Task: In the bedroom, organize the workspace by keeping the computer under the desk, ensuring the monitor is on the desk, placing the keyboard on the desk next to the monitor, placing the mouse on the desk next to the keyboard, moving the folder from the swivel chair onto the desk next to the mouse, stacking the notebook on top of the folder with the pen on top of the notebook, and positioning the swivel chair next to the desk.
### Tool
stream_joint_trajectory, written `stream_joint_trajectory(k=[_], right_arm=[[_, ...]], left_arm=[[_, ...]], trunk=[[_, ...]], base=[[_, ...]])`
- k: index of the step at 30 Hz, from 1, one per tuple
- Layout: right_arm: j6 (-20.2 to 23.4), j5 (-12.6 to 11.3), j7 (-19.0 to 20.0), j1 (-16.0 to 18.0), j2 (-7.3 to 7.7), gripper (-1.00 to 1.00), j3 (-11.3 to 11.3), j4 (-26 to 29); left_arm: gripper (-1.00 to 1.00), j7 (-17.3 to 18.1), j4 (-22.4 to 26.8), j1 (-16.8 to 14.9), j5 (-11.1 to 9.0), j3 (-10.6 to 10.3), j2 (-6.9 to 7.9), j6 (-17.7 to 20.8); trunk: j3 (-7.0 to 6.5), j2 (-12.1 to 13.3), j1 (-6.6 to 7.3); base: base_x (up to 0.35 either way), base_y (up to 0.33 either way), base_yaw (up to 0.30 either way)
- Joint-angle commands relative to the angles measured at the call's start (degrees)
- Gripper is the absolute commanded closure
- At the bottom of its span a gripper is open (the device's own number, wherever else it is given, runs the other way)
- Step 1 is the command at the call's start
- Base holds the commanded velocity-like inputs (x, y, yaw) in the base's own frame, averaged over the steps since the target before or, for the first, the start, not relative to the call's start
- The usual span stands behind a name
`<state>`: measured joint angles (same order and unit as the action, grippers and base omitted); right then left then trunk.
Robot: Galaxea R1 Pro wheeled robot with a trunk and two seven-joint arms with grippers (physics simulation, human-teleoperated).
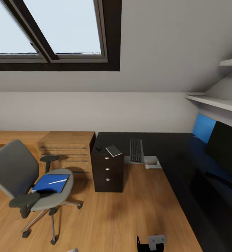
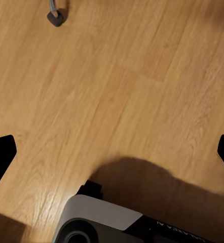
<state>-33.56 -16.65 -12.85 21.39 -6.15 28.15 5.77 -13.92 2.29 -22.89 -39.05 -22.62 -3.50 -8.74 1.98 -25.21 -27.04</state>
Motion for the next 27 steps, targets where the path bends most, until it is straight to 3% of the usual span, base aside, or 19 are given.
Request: stream_joint_trajectory(k=[1, 27], right_arm=[[-0.14, -0.28, -0.34, 0.06, -0.01, -1.00, 0.50, -0.04], [-0.19, -0.17, -0.34, 0.06, 0.04, -1.00, 0.50, -0.05]], left_arm=[[-1.00, -0.23, -0.01, -0.05, -0.41, -0.49, -0.01, -0.14], [-1.00, -0.23, -0.01, -0.05, -0.41, -0.50, -0.10, -0.05]], trunk=[[0.13, -0.11, -0.06], [0.13, -0.11, -0.06]], base=[[0.323, 0.000, 0.001], [0.329, 0.048, 0.000]])
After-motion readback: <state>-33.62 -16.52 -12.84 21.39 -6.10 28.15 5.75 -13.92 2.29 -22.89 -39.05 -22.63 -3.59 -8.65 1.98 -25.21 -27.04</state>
